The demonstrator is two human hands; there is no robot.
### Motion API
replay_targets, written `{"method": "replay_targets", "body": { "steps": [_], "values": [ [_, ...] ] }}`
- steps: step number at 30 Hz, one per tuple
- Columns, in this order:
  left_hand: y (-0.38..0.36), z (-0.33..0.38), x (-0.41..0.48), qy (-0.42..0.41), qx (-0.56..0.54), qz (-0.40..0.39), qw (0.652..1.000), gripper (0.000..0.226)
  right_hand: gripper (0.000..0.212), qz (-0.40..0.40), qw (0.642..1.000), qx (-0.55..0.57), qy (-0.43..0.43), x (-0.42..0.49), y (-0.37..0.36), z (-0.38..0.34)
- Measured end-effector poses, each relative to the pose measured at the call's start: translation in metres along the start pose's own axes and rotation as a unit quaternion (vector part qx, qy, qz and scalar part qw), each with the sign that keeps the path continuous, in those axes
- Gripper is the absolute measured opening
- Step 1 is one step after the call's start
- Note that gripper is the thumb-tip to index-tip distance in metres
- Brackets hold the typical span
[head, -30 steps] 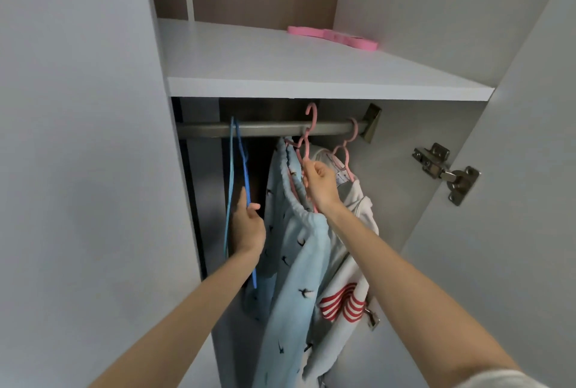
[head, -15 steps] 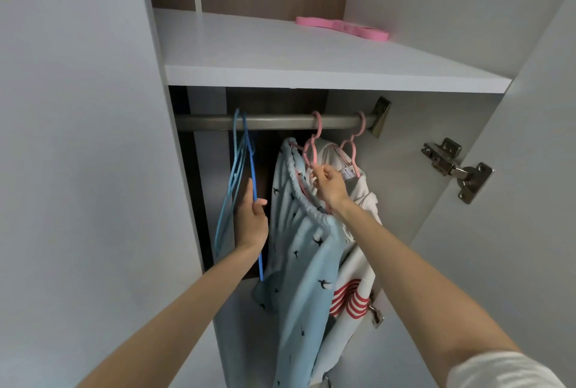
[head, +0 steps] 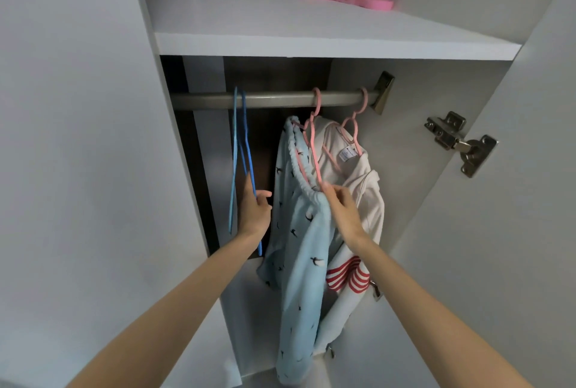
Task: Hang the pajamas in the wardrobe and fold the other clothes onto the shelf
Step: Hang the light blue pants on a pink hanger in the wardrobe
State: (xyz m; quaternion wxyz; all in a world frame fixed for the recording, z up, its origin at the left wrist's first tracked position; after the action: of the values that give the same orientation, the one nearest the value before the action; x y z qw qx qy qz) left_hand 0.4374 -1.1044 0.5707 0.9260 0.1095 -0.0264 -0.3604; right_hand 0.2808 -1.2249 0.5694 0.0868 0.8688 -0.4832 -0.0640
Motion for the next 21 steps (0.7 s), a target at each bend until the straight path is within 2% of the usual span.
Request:
{"method": "replay_targets", "body": {
  "steps": [3,6,10,12,14,15,17,19,21],
  "values": [
    [-0.005,-0.007,-0.003,0.014,-0.003,-0.006,1.000,0.055,0.060,-0.010,1.000,0.005,-0.029,-0.022,0.000,0.034],
    [-0.008,-0.016,-0.010,0.033,-0.009,-0.009,0.999,0.055,0.071,-0.054,0.996,-0.026,-0.062,-0.039,-0.009,0.065],
    [-0.008,-0.028,-0.018,0.046,-0.001,-0.018,0.999,0.052,0.034,-0.178,0.974,-0.123,-0.063,-0.052,-0.037,0.093],
    [-0.008,-0.032,-0.021,0.052,0.005,-0.025,0.998,0.051,0.030,-0.198,0.958,-0.196,-0.072,-0.052,-0.048,0.111],
    [-0.008,-0.037,-0.023,0.061,0.011,-0.033,0.998,0.049,0.027,-0.183,0.939,-0.254,-0.145,-0.050,-0.052,0.130],
    [-0.008,-0.039,-0.024,0.066,0.013,-0.035,0.997,0.048,0.032,-0.174,0.927,-0.267,-0.196,-0.051,-0.052,0.139],
    [-0.007,-0.043,-0.025,0.073,0.017,-0.039,0.996,0.045,0.037,-0.154,0.913,-0.254,-0.281,-0.055,-0.049,0.152],
    [-0.006,-0.045,-0.025,0.077,0.021,-0.038,0.996,0.043,0.028,-0.131,0.920,-0.193,-0.315,-0.055,-0.047,0.159],
    [-0.006,-0.047,-0.025,0.079,0.020,-0.036,0.996,0.042,0.014,-0.092,0.942,-0.110,-0.305,-0.051,-0.042,0.162]
  ]
}}
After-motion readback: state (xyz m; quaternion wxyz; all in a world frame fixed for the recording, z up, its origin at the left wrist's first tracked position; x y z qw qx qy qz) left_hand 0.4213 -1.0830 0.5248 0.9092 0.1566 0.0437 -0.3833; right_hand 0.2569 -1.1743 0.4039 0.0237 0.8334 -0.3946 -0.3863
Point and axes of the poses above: each hand's wrist, its own x-axis towards the middle knuckle, its own y-axis out of the back of the hand, z = x × y, the point moved 6 cm from there along x, towards the middle knuckle, and after that the axes turned 2 degrees about -z, right-handed, at the moved point
